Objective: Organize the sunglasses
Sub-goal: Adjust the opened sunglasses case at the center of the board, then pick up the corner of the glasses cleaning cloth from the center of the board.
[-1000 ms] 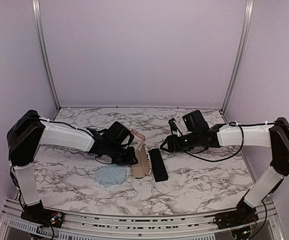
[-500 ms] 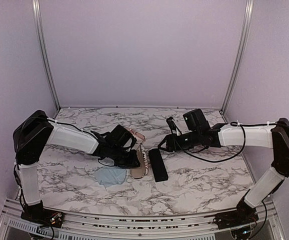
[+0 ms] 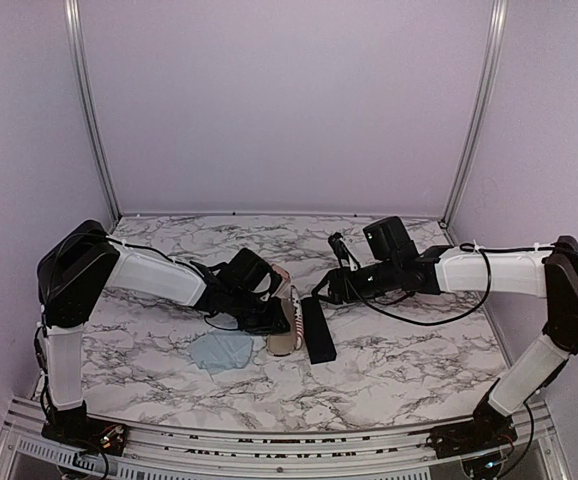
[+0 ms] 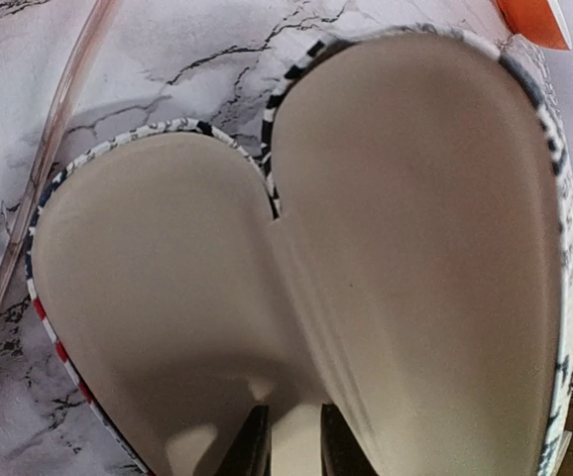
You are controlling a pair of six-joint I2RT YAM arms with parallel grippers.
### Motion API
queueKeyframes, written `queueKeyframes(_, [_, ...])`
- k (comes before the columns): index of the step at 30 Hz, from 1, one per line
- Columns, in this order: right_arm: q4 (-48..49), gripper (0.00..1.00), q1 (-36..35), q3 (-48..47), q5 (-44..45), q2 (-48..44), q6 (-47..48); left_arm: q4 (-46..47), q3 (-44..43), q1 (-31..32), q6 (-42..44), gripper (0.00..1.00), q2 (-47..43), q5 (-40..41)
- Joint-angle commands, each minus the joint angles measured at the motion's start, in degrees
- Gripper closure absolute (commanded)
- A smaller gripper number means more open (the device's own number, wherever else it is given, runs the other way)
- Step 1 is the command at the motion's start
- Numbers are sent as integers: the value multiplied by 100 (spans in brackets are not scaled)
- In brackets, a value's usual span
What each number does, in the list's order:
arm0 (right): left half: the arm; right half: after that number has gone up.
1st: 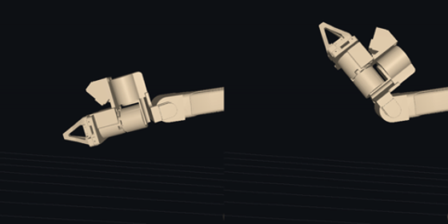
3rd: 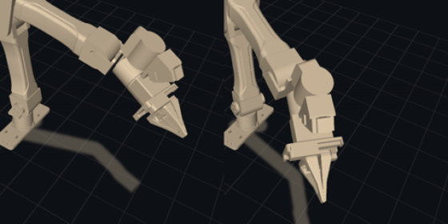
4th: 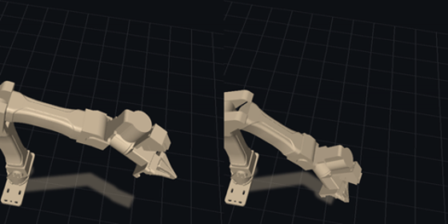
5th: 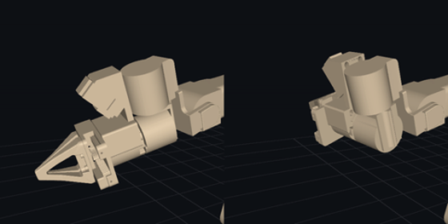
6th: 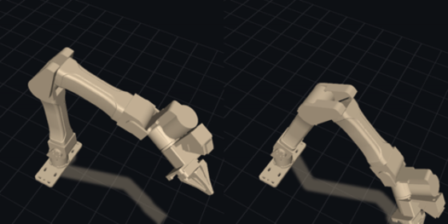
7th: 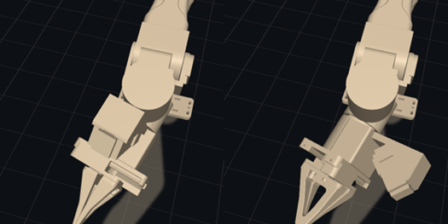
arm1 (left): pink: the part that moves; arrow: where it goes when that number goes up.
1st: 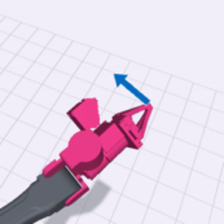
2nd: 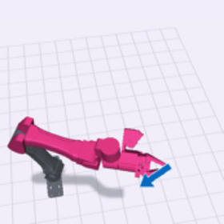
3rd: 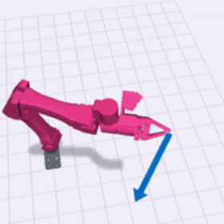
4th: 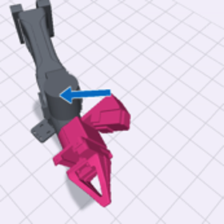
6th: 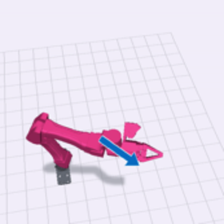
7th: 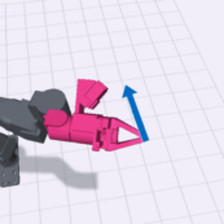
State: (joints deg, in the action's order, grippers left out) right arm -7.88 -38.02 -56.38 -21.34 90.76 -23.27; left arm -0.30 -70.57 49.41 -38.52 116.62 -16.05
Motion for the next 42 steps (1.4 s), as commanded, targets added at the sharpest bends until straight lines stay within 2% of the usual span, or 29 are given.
queueKeyframes(1, [-86, 45, -21, -157, 117, -18, 85, 29, -73, 23, -141, 82, 36, -188])
queueKeyframes(10, [-105, 44, -23, -165, 172, -24, 85, 91, -86, 78, -321, 81, -174, -377])
queueKeyframes(27, [-351, 44, -21, -409, 368, -114, 207, -212, -328, 67, -159, 82, -641, -171])
queueKeyframes(32, [-608, 41, -21, -711, 650, -104, 390, -668, -228, 39, 86, 81, -1150, 249])
queueKeyframes(35, [-753, 34, -21, -990, 758, -101, 587, -1034, -1, -24, 309, 80, -1659, 667])
queueKeyframes(40, [-865, 32, -132, -1481, 690, 12, 940, -1666, 737, -172, 672, 67, -2646, 1399])
queueKeyframes(42, [-986, 32, -240, -1755, 667, 175, 1132, -1909, 1091, -251, 781, 65, -2983, 1647])
